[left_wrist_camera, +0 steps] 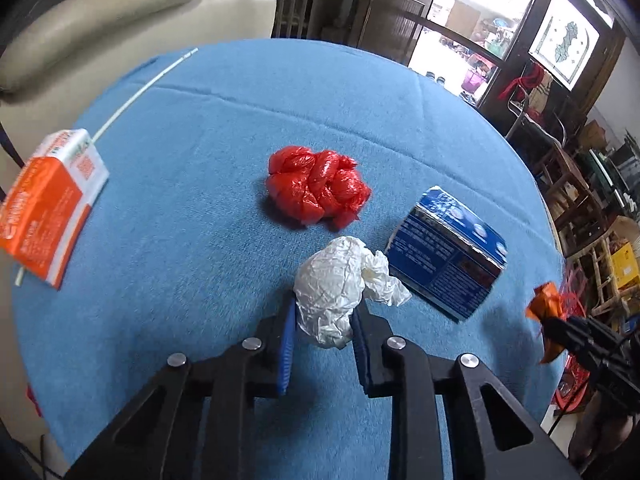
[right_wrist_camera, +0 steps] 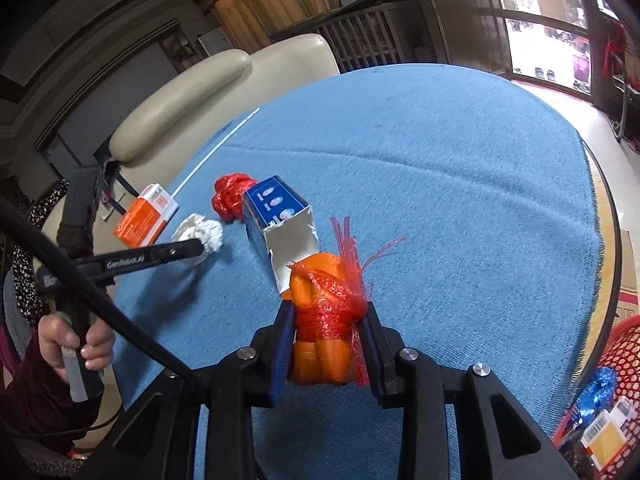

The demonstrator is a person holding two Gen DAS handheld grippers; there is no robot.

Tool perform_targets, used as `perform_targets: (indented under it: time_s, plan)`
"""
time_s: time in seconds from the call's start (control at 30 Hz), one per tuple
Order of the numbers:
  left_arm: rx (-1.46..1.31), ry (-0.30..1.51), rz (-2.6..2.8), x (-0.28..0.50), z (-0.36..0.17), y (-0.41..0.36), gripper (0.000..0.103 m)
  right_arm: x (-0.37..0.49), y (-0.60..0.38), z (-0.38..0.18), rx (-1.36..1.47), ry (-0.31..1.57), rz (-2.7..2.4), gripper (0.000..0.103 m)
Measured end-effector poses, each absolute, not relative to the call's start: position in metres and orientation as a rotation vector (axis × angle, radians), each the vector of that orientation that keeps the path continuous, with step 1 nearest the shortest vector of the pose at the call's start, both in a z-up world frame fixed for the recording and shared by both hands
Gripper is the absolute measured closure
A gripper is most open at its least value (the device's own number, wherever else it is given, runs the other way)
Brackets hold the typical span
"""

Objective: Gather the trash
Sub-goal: 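Grasp the orange mesh bag with the right gripper while the left grasps the white crumpled foil, then lift both held items and carry them toward the red basket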

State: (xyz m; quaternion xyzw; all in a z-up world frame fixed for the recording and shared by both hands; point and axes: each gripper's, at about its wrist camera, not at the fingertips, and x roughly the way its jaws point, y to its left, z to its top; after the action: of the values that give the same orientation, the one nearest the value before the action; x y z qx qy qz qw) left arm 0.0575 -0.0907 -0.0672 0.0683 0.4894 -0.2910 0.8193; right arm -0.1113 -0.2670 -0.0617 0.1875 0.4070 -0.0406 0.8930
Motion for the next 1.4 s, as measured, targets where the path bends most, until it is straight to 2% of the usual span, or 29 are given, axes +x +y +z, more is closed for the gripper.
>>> perform_targets:
  time_s: [0.43, 1.4]
  plan:
    - [0.243, 0.954, -0.677, -0.013, -0.024, -0.119, 0.076, -0.139, -0.283, -0.052, 0.421, 0.783, -0.105, 0.069]
    - [0.404, 0.914, -0.824, -0.072, -0.02, -0.196, 0.075, -0.22, -0.339, -0.042, 0.533, 0.703, -0.25, 0.069]
